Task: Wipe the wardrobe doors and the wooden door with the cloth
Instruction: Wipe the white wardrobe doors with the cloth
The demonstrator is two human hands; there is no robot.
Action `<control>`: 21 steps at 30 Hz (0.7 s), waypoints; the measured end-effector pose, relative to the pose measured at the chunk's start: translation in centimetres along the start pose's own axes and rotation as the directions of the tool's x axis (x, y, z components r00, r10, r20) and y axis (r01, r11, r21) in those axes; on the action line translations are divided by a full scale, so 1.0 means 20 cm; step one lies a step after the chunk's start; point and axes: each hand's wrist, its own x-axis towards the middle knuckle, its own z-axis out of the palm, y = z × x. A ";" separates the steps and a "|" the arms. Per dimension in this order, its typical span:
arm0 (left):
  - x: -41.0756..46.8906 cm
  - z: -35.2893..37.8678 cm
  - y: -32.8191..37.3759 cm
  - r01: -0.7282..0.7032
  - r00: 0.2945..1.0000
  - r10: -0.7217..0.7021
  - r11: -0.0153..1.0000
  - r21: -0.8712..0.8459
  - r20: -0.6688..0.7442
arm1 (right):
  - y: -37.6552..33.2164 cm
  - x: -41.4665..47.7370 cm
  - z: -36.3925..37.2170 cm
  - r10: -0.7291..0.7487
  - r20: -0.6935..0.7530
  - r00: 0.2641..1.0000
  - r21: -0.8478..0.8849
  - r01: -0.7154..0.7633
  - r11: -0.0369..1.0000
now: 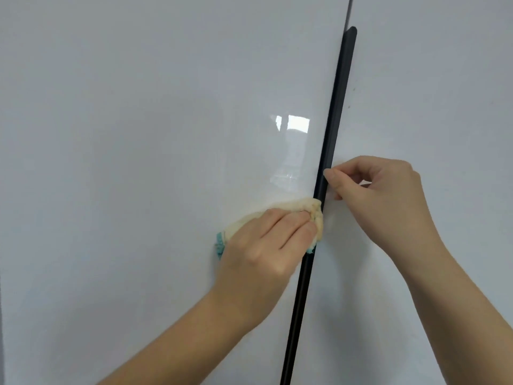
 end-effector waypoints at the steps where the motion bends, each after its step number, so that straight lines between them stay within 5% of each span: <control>1: -0.03 0.01 -0.01 -0.053 0.998 0.054 0.998 0.026 -0.017 | 0.01 -0.02 0.02 -0.020 -0.026 0.999 -0.034 0.019 0.999; 12: -0.10 -0.01 -0.25 -0.438 0.898 0.439 0.892 0.111 0.011 | 0.02 -0.06 0.13 -0.092 -0.147 0.985 -0.314 0.042 0.948; 21: 0.08 -0.03 -0.30 -0.376 0.923 0.383 0.917 0.135 -0.025 | 0.02 -0.05 0.12 -0.045 -0.129 0.991 -0.256 0.010 0.967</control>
